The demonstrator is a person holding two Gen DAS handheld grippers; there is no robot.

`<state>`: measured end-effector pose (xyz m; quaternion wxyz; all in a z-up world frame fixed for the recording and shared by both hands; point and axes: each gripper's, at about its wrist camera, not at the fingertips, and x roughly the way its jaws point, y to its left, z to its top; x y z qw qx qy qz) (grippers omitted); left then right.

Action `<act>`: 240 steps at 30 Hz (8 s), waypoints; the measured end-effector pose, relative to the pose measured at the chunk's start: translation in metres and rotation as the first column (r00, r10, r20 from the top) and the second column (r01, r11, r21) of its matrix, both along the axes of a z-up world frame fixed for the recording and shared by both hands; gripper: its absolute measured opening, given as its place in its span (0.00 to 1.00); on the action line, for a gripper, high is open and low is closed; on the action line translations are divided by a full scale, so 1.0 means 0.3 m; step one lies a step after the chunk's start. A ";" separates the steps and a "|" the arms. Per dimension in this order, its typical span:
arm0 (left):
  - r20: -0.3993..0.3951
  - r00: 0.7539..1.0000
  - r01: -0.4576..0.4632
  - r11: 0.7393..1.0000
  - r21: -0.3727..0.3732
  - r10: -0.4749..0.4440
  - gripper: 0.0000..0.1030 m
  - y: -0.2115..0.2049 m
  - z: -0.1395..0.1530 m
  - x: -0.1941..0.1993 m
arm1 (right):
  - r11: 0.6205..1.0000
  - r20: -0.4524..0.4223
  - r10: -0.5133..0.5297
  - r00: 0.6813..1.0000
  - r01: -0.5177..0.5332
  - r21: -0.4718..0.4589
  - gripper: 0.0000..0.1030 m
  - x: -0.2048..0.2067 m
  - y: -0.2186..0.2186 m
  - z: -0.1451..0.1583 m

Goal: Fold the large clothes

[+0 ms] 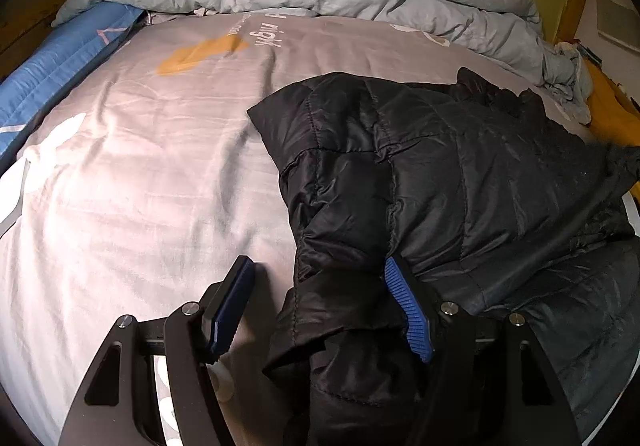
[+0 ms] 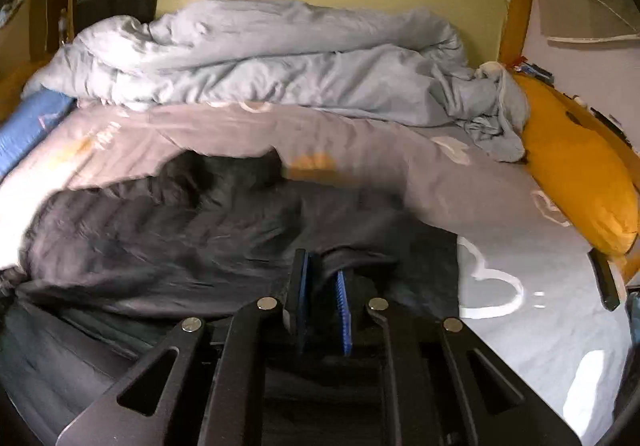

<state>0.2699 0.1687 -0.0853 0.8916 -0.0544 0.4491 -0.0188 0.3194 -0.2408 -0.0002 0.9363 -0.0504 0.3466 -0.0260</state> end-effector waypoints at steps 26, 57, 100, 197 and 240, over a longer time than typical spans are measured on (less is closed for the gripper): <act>0.118 0.993 0.006 0.999 0.052 -0.012 0.68 -0.056 0.099 -0.082 | 0.971 0.007 0.049 0.999 -0.050 0.232 0.45 -0.092 -0.294 -0.038; 0.372 0.928 0.007 0.999 0.036 -0.019 0.68 -0.150 0.295 -0.252 | 0.997 0.058 -0.050 0.997 0.046 0.069 0.18 -0.201 -0.208 -0.035; 0.091 0.995 -0.026 0.981 -0.194 0.045 0.99 0.004 0.148 -0.258 | 0.982 0.009 -0.073 0.997 0.070 0.173 0.93 -0.359 -0.429 -0.022; 0.283 0.913 0.192 0.922 0.337 -0.293 1.00 -0.579 0.047 -0.621 | 0.947 0.017 0.311 0.950 -0.309 -0.085 0.99 -0.649 0.125 -0.177; 0.161 0.966 0.148 0.944 0.296 -0.202 0.47 -0.380 0.173 -0.726 | 0.978 -0.095 0.210 0.973 -0.210 0.007 0.39 -0.716 -0.173 -0.112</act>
